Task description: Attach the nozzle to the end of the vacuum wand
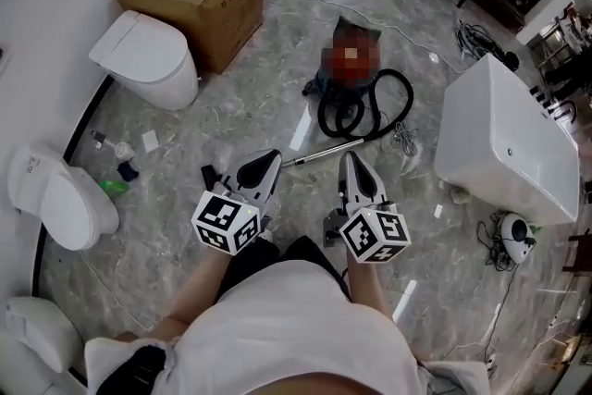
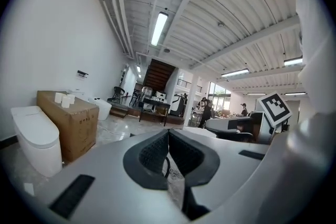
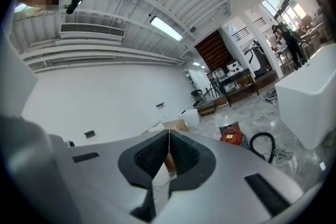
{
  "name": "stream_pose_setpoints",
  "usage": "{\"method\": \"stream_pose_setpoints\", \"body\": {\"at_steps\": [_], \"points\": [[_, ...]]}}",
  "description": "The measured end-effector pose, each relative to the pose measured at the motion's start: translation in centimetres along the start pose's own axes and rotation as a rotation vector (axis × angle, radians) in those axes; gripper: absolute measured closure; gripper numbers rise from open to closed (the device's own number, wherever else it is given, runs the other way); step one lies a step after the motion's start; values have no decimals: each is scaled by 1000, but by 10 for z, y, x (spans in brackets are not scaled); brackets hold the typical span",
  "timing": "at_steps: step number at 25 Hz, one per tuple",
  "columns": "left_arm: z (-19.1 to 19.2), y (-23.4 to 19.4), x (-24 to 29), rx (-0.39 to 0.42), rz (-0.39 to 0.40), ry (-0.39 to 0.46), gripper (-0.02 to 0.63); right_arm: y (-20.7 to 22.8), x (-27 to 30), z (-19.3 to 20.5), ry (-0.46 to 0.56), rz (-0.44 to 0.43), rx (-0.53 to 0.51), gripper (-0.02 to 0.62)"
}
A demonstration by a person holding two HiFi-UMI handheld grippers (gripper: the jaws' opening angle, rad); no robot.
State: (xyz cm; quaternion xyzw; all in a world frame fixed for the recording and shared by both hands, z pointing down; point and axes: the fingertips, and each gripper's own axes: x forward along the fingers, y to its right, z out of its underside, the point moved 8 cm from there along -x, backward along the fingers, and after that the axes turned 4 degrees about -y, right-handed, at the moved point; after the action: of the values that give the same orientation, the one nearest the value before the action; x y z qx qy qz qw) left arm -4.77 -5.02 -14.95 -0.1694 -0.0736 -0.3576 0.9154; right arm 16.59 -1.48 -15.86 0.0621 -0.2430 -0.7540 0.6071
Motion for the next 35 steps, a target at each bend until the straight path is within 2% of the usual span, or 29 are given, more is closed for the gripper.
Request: {"method": "stream_pose_setpoints", "body": {"at_steps": [4, 9, 17, 35], "points": [[1, 0, 0, -29, 19, 12, 595, 2, -11, -3, 39, 64, -68, 578], [4, 8, 7, -38, 46, 8, 595, 12, -19, -3, 47, 106, -64, 578], [11, 12, 10, -63, 59, 2, 595, 11, -24, -1, 40, 106, -78, 580], [17, 12, 8, -62, 47, -33, 595, 13, -28, 3, 3, 93, -103, 580]]}}
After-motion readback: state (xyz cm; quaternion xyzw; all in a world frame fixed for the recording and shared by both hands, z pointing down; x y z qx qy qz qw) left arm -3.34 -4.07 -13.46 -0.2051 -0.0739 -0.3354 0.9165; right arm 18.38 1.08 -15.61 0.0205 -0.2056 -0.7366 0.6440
